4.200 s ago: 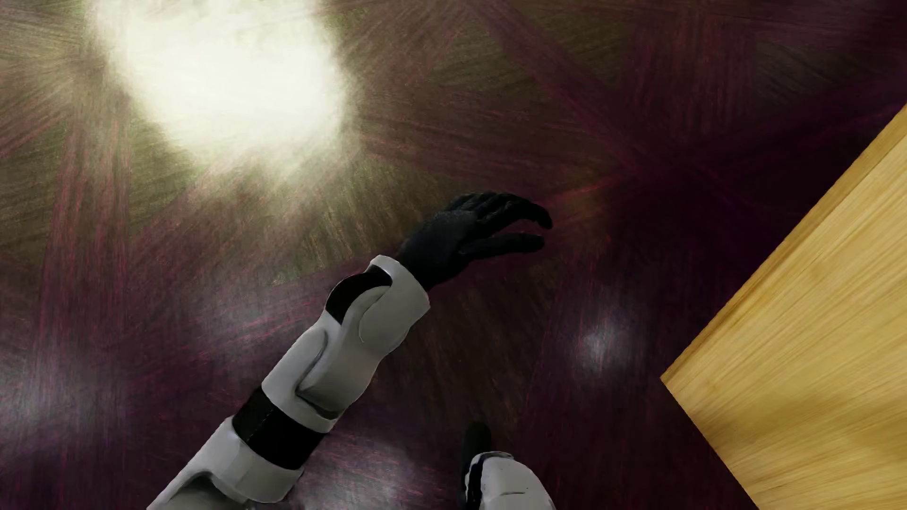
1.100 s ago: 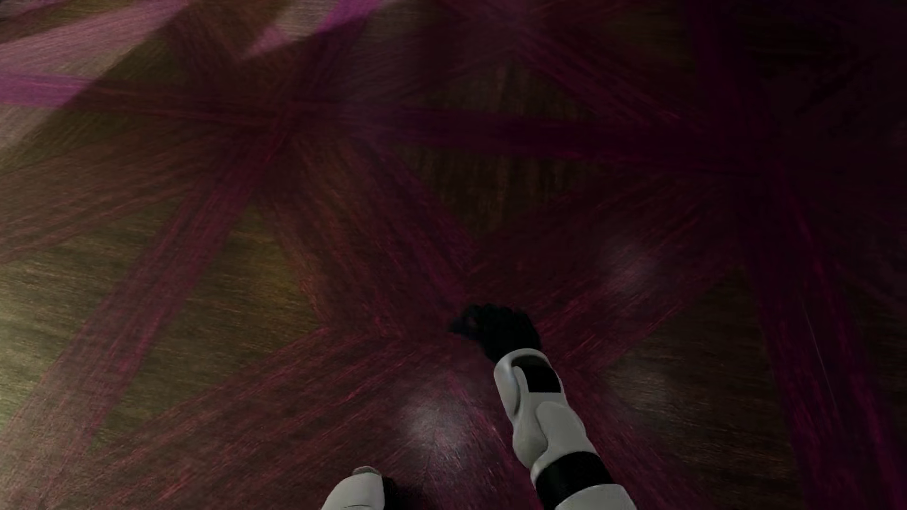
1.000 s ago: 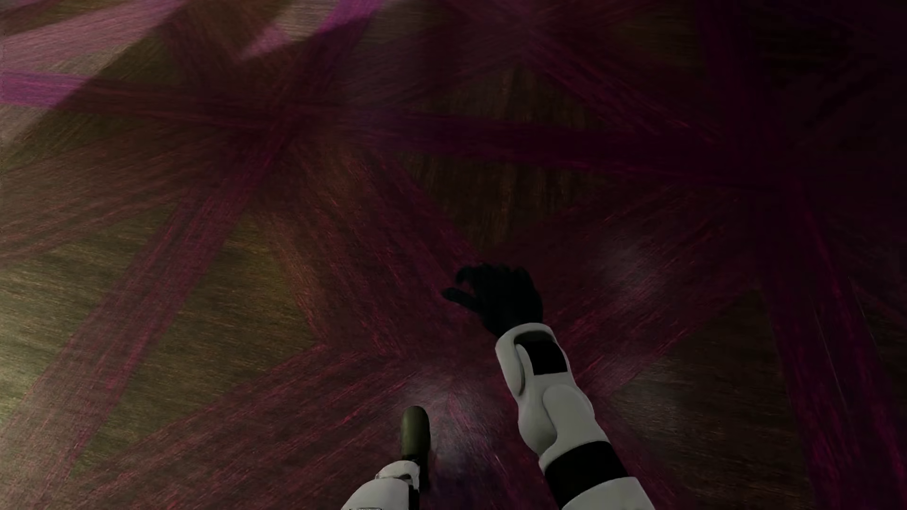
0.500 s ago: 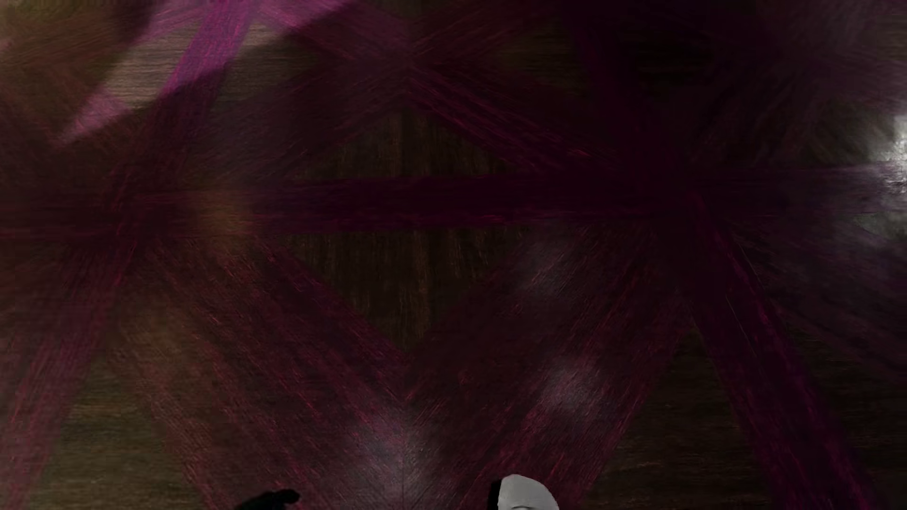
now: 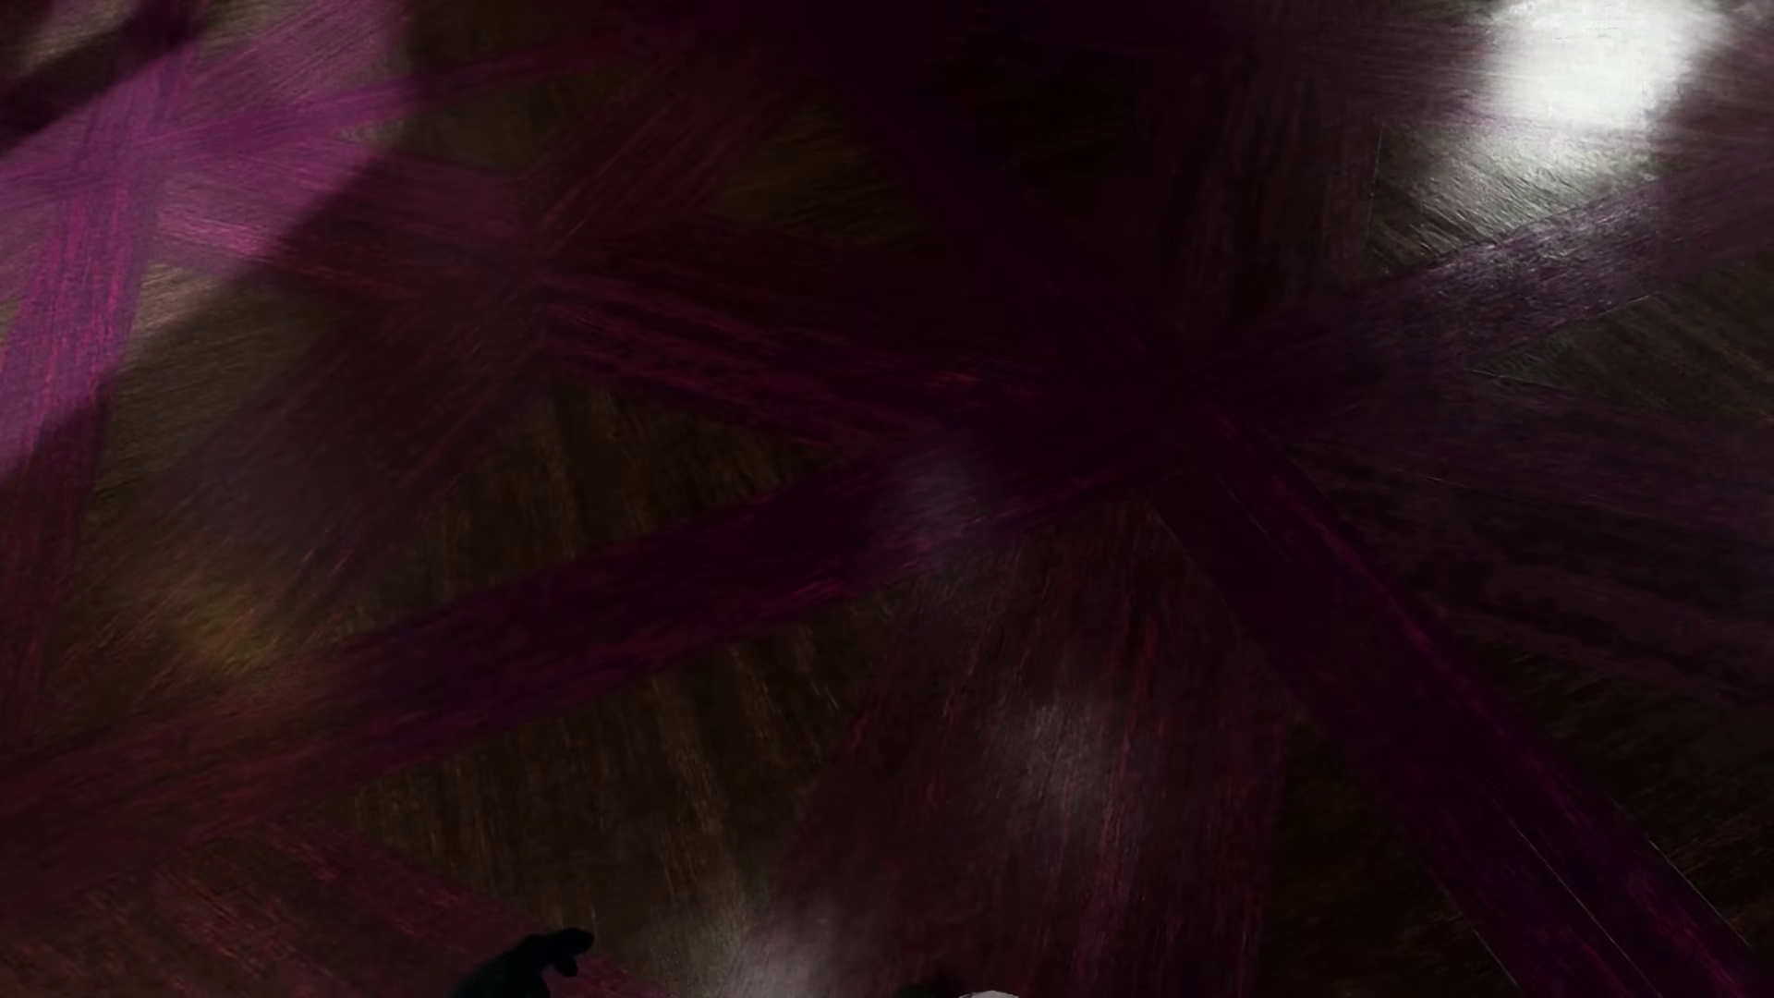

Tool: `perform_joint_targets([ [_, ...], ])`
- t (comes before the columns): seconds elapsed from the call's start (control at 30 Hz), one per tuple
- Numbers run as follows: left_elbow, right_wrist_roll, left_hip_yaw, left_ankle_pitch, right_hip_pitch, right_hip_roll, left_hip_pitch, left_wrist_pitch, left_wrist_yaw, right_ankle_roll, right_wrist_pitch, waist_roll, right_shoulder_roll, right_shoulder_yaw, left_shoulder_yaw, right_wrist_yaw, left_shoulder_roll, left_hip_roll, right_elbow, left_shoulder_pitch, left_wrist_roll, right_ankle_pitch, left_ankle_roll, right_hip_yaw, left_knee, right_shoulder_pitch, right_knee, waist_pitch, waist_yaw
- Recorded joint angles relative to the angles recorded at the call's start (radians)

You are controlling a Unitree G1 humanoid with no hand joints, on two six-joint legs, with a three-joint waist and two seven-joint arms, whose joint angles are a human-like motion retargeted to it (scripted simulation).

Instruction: Approach the dark shelves

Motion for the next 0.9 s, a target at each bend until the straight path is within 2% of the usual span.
perform_joint_targets([
  [0.03,0.018,-0.039,-0.053,-0.045,0.056,0.045,-0.091,0.014,-0.015,0.0,-0.018,0.008,-0.013,0.036,0.013,-0.009,-0.005,0.011,0.024,0.035,-0.002,-0.017,0.017,0.033,0.096,-0.055,-0.029,0.0,0.012],
  [0.07,0.029,-0.071,-0.088,-0.047,0.112,0.088,-0.175,0.024,-0.024,0.001,-0.056,0.013,-0.032,0.068,0.034,-0.015,-0.011,0.037,0.033,0.077,0.0,-0.031,0.031,0.077,0.146,-0.105,-0.06,-0.002,0.027],
  [0.1,0.038,-0.096,-0.103,-0.041,0.163,0.128,-0.248,0.04,-0.028,0.002,-0.099,0.017,-0.049,0.102,0.05,-0.014,-0.022,0.071,0.025,0.112,0.0,-0.043,0.058,0.134,0.146,-0.166,-0.088,-0.005,0.044],
  [0.13,0.039,-0.109,-0.102,-0.045,0.21,0.163,-0.31,0.049,-0.027,0.003,-0.164,0.021,-0.069,0.141,0.071,-0.005,-0.035,0.104,-0.002,0.15,-0.007,-0.06,0.101,0.2,0.102,-0.222,-0.106,-0.007,0.062],
  [0.2,0.024,-0.122,-0.065,-0.07,0.291,0.215,-0.396,0.047,-0.016,0.005,-0.282,0.031,-0.123,0.225,0.107,0.026,-0.068,0.131,-0.089,0.224,-0.028,-0.103,0.145,0.338,-0.111,-0.327,-0.122,-0.01,0.091],
  [0.23,0.021,-0.125,-0.037,-0.05,0.326,0.233,-0.419,0.04,-0.014,0.007,-0.315,0.036,-0.151,0.261,0.11,0.032,-0.082,0.12,-0.147,0.251,-0.028,-0.126,0.143,0.396,-0.287,-0.373,-0.127,-0.01,0.1],
  [0.27,0.021,-0.134,-0.008,-0.034,0.359,0.245,-0.422,0.036,-0.016,0.008,-0.329,0.042,-0.18,0.293,0.109,0.03,-0.094,0.087,-0.209,0.27,-0.025,-0.147,0.12,0.443,-0.521,-0.407,-0.135,-0.009,0.104],
  [0.3,0.022,-0.132,-0.024,-0.001,0.392,0.252,-0.413,0.037,-0.03,0.008,-0.33,0.047,-0.204,0.313,0.103,0.022,-0.102,0.021,-0.271,0.28,-0.016,-0.165,0.074,0.478,-0.779,-0.429,-0.148,-0.008,0.106],
  [0.33,0.02,-0.109,-0.087,-0.01,0.429,0.253,-0.39,0.038,-0.05,0.008,-0.327,0.05,-0.222,0.319,0.092,0.008,-0.102,-0.061,-0.325,0.283,-0.003,-0.182,0.034,0.501,-1.031,-0.437,-0.164,-0.008,0.106],
  [0.37,0.013,-0.082,-0.131,-0.031,0.466,0.253,-0.399,0.039,-0.065,0.009,-0.324,0.051,-0.239,0.321,0.086,-0.009,-0.094,-0.126,-0.36,0.285,0.009,-0.197,-0.087,0.507,-1.138,-0.434,-0.164,-0.003,0.102],
  [0.4,0.001,-0.045,-0.153,-0.024,0.5,0.252,-0.407,0.037,-0.066,0.008,-0.31,0.05,-0.25,0.313,0.091,-0.023,-0.088,-0.179,-0.373,0.281,0.01,-0.211,-0.119,0.504,-1.152,-0.428,-0.154,0.001,0.099],
  [0.43,-0.011,0.005,-0.194,-0.011,0.534,0.252,-0.419,0.034,-0.052,0.006,-0.292,0.047,-0.252,0.3,0.103,-0.034,-0.079,-0.222,-0.359,0.277,0.007,-0.218,-0.121,0.501,-1.09,-0.418,-0.138,0.004,0.1],
  [0.47,-0.029,0.04,-0.245,0.009,0.57,0.253,-0.428,0.035,-0.03,0.007,-0.262,0.041,-0.249,0.3,0.128,-0.023,-0.077,-0.252,-0.308,0.281,0.0,-0.2,-0.088,0.506,-0.99,-0.415,-0.105,0.005,0.108],
  [0.5,-0.053,0.048,-0.257,0.072,0.603,0.249,-0.417,0.04,0.003,0.007,-0.227,0.033,-0.245,0.313,0.168,-0.004,-0.089,-0.256,-0.229,0.292,-0.023,-0.157,-0.046,0.522,-0.914,-0.42,-0.074,0.002,0.117],
  [0.53,-0.071,0.034,-0.213,0.092,0.614,0.239,-0.416,0.041,0.038,0.01,-0.187,0.022,-0.24,0.331,0.208,0.029,-0.104,-0.231,-0.133,0.304,-0.055,-0.091,0.013,0.53,-0.825,-0.424,-0.009,0.001,0.127],
  [0.57,-0.08,-0.002,-0.168,0.023,0.596,0.229,-0.42,0.043,0.066,0.042,-0.137,0.006,-0.23,0.353,0.244,0.056,-0.116,-0.201,-0.027,0.313,-0.089,0.0,0.042,0.535,-0.729,-0.424,0.1,0.0,0.136],
  [0.6,-0.072,-0.054,-0.124,-0.053,0.537,0.21,-0.417,0.053,0.085,0.163,-0.091,-0.009,-0.224,0.38,0.272,0.086,-0.128,-0.172,0.07,0.31,-0.122,0.082,0.055,0.528,-0.654,-0.418,0.269,0.002,0.145],
  [0.63,-0.046,-0.102,-0.081,-0.115,0.452,0.178,-0.396,0.069,0.079,0.349,-0.07,-0.023,-0.222,0.408,0.276,0.132,-0.129,-0.144,0.146,0.295,-0.132,0.157,0.061,0.503,-0.617,-0.399,0.459,0.002,0.153],
  [0.67,-0.011,-0.142,-0.039,-0.162,0.353,0.116,-0.36,0.091,0.062,0.392,-0.069,-0.038,-0.224,0.424,0.26,0.153,-0.118,-0.118,0.18,0.268,-0.117,0.242,0.06,0.459,-0.607,-0.368,0.629,0.002,0.156],
  [0.7,0.024,-0.162,-0.001,-0.199,0.248,0.039,-0.317,0.11,0.04,0.348,-0.074,-0.053,-0.226,0.42,0.232,0.147,-0.101,-0.097,0.177,0.232,-0.091,0.212,0.057,0.417,-0.612,-0.323,0.756,0.003,0.151],
  [0.73,0.055,-0.145,0.031,-0.228,0.148,-0.027,-0.268,0.104,0.015,0.308,-0.076,-0.067,-0.222,0.385,0.188,0.109,-0.078,-0.085,0.143,0.194,-0.053,0.148,0.051,0.384,-0.63,-0.266,0.84,0.003,0.137],
  [0.77,0.079,-0.102,0.058,-0.25,0.056,-0.082,-0.217,0.092,0.003,0.28,-0.069,-0.078,-0.215,0.333,0.138,0.071,-0.052,-0.08,0.098,0.155,-0.011,0.122,0.046,0.356,-0.659,-0.202,0.879,0.002,0.116],
  [0.83,0.1,0.023,0.102,-0.289,-0.107,-0.155,-0.112,0.053,-0.007,0.258,-0.083,-0.095,-0.22,0.23,0.063,0.017,-0.008,-0.089,0.001,0.076,0.052,0.095,0.039,0.316,-0.724,-0.067,0.831,0.003,0.071],
  [0.9,0.088,0.124,0.145,-0.334,-0.233,-0.178,-0.023,0.026,0.017,0.218,-0.069,-0.103,-0.208,0.174,0.025,-0.002,0.02,-0.097,-0.045,-0.021,0.045,0.071,0.028,0.274,-0.775,0.012,0.624,0.002,0.035],
])
